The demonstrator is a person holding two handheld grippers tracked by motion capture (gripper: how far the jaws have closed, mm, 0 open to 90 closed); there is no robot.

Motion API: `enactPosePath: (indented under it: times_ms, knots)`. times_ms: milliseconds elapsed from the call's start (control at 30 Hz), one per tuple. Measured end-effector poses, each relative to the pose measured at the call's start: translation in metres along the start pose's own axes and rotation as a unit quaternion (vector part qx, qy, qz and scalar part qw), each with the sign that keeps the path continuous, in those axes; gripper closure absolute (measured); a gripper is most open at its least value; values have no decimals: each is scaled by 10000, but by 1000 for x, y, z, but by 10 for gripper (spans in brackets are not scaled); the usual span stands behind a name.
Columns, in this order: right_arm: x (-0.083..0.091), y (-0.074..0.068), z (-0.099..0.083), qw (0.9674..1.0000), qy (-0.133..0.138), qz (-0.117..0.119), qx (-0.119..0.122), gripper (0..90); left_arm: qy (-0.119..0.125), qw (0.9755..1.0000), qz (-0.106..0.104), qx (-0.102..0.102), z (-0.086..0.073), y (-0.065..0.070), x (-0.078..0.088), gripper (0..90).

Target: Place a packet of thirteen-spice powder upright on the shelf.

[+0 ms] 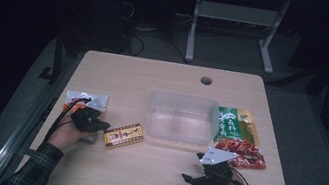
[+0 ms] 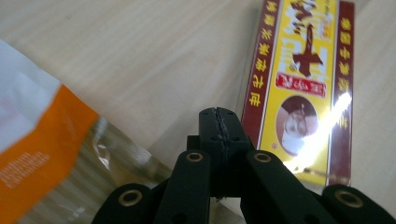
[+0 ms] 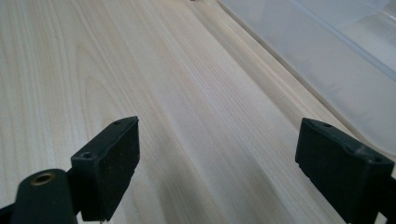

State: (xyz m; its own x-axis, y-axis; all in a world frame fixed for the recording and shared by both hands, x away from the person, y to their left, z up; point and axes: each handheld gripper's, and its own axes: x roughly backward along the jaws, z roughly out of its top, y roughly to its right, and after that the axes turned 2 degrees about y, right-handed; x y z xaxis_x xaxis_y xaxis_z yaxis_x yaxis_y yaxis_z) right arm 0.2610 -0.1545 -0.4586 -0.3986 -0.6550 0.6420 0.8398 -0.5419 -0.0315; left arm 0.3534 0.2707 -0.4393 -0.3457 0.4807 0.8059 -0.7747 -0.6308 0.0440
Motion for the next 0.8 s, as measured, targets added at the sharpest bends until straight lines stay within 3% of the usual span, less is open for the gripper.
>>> enactPosePath:
  times_ms: [233, 433, 567, 700, 800]
  knots:
    - [0, 0, 0, 10000, -2, 3, -3, 134, -142, 9997, -150, -145, -5, 20, 3, 898]
    - [0, 0, 0, 10000, 1, 3, 16, 135, 70, 10000, -7, -7, -8, 25, 13, 874]
    - [0, 0, 0, 10000, 0, -6, -14, 135, 324, 9994, 64, 52, -11, 33, 25, 752]
    - [-1, 1, 0, 10000, -7, -4, -24, 135, 547, 9984, 97, 102, -15, 44, 33, 523]
    - [-1, 0, 0, 10000, -10, 3, -13, 135, 565, 9984, 65, 82, -18, 54, 31, 374]
